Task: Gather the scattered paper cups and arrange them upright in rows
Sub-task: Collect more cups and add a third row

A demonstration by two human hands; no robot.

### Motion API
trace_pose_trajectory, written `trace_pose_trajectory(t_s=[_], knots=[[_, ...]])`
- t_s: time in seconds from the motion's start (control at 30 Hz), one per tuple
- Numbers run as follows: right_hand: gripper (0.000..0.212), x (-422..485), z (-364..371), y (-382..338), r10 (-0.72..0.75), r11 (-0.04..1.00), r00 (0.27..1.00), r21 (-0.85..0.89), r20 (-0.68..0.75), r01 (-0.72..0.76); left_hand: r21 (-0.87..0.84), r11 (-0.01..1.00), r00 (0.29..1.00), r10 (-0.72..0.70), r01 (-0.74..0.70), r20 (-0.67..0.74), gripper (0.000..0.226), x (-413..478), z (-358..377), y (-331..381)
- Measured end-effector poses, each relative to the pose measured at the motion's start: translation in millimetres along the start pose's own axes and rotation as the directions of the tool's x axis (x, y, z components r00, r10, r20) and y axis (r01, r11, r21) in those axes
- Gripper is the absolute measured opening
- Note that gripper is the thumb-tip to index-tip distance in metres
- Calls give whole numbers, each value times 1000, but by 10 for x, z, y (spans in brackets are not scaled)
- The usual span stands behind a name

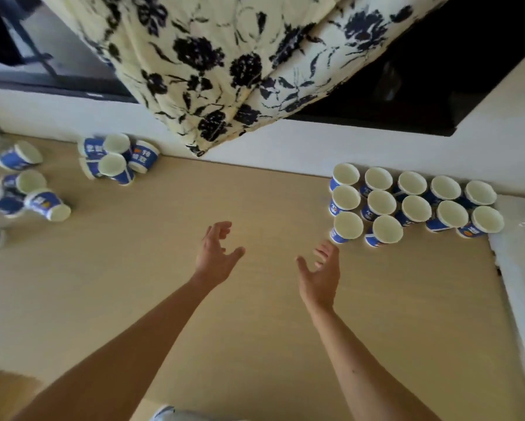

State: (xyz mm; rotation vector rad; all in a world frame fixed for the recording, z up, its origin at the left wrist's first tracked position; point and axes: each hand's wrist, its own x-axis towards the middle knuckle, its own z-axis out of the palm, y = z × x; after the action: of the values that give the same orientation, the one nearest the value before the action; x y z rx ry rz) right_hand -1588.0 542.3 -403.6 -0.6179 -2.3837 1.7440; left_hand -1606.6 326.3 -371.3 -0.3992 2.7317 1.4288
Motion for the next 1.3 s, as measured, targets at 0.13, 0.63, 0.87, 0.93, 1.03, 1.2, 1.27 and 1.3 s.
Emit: trace_pose_trajectory(t_s=[0.13, 0.63, 0.87, 0.93, 1.03, 1.2, 1.27, 1.3], knots=[[62, -179, 591, -353, -115, 990, 986, -71, 124, 124, 26, 999, 998, -29, 31, -54, 54, -39, -701, -428], [57, -999, 3212, -1367, -242, 901, 773, -160, 586, 404, -19, 966, 904, -249, 258, -348, 51, 111, -3071, -2147], [65, -1233, 4382, -1668, -214, 839, 634, -192, 743, 509, -10, 922, 776, -331, 387, -537, 51, 306, -3986, -2812], [68, -1282, 4683, -1731, -187, 811, 603, -224, 776, 540, 21, 911, 735, -320, 413, -598, 52, 429, -4241, -2942], [75, -1325, 5048, -1793, -135, 758, 566, -283, 813, 588, 112, 874, 725, -314, 474, -613, 57, 641, -4511, -3063], [84, -1311, 5532, -1833, -33, 678, 575, -405, 817, 614, 258, 779, 779, -417, 572, -469, 70, 937, -4650, -3285], [85, -1269, 5717, -1833, -10, 660, 601, -446, 799, 604, 305, 736, 781, -470, 604, -412, 71, 1016, -4636, -3373], [86, -1255, 5785, -1839, -2, 651, 610, -462, 792, 602, 338, 717, 782, -474, 610, -406, 70, 1027, -4625, -3392]])
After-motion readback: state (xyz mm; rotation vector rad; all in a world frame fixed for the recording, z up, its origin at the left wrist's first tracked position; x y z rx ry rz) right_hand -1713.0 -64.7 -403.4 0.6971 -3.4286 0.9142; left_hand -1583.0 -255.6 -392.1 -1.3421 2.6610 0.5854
